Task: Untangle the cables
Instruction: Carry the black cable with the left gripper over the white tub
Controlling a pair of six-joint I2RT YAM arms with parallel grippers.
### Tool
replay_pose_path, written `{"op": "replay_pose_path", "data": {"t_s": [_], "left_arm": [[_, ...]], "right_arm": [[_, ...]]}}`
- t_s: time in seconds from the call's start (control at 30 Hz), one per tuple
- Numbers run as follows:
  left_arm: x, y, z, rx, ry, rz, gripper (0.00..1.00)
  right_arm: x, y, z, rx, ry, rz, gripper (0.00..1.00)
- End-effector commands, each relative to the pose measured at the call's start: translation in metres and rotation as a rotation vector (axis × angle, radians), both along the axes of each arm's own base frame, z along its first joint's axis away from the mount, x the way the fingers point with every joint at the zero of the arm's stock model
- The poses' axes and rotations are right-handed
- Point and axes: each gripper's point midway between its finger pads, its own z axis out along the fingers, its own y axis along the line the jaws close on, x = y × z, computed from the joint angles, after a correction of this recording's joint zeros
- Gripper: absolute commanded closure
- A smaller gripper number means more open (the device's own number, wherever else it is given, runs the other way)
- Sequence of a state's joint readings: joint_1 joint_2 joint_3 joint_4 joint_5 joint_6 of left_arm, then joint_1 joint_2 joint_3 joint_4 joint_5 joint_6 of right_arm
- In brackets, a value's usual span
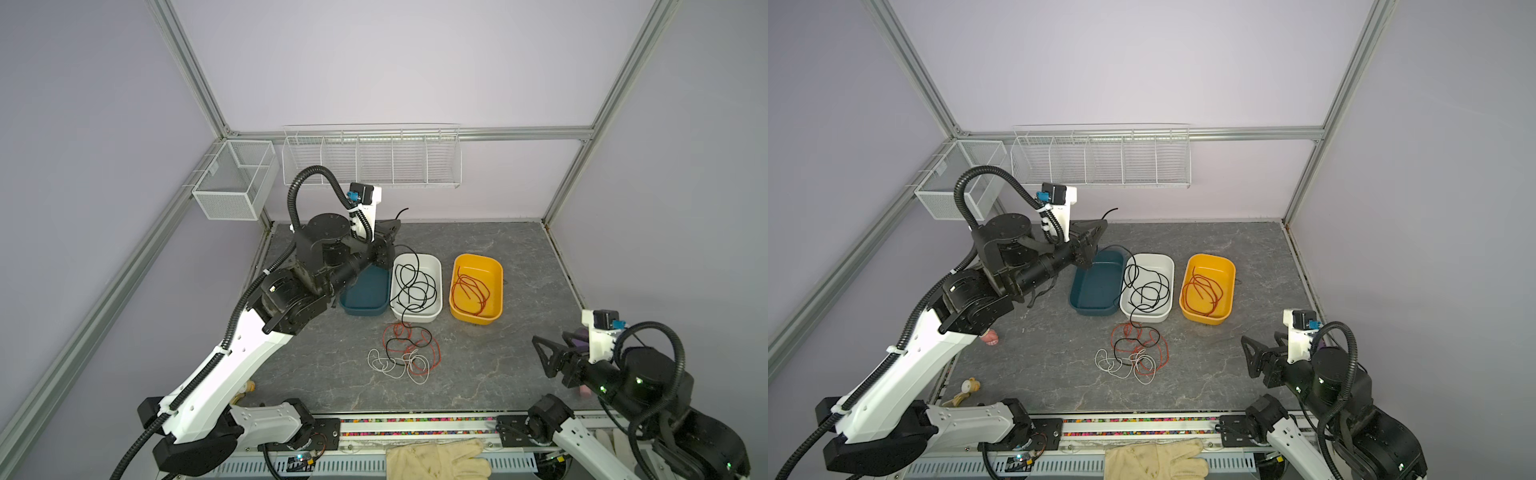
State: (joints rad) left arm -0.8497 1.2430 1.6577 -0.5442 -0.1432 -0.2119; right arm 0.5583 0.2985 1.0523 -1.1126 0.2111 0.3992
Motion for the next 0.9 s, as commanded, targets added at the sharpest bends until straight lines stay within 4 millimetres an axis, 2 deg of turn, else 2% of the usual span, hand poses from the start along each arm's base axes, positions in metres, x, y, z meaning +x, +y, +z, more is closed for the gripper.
{"op": "replay_pose_path", "data": {"t_s": [0.0, 0.13, 0.43, 0.7, 0.87], "left_arm": [[0.012, -0.010, 0.007, 0.004, -0.021, -0.034, 1.00], [0.033, -0.024, -0.002, 0.028, -0.015, -0.031, 1.00], [0.083, -0.042, -0.028, 0.042, -0.016, 0.008, 1.00], [0.121, -0.058, -0.072, 0.099, 0.017, 0.043, 1.00], [0.135, -0.066, -0.113, 0.120, 0.066, 0.047, 1.00]], "right_arm": [[-0.001, -0.001, -0.023, -0.035, 0.023, 0.005, 0.12], [0.000, -0.016, -0.025, -0.021, -0.005, -0.080, 0.12], [-0.015, -0.030, -0.022, 0.072, -0.122, -0.111, 0.12], [-0.017, -0.032, -0.023, 0.089, -0.140, -0.125, 0.12], [-0.017, -0.032, -0.023, 0.089, -0.141, -0.131, 0.12]]}}
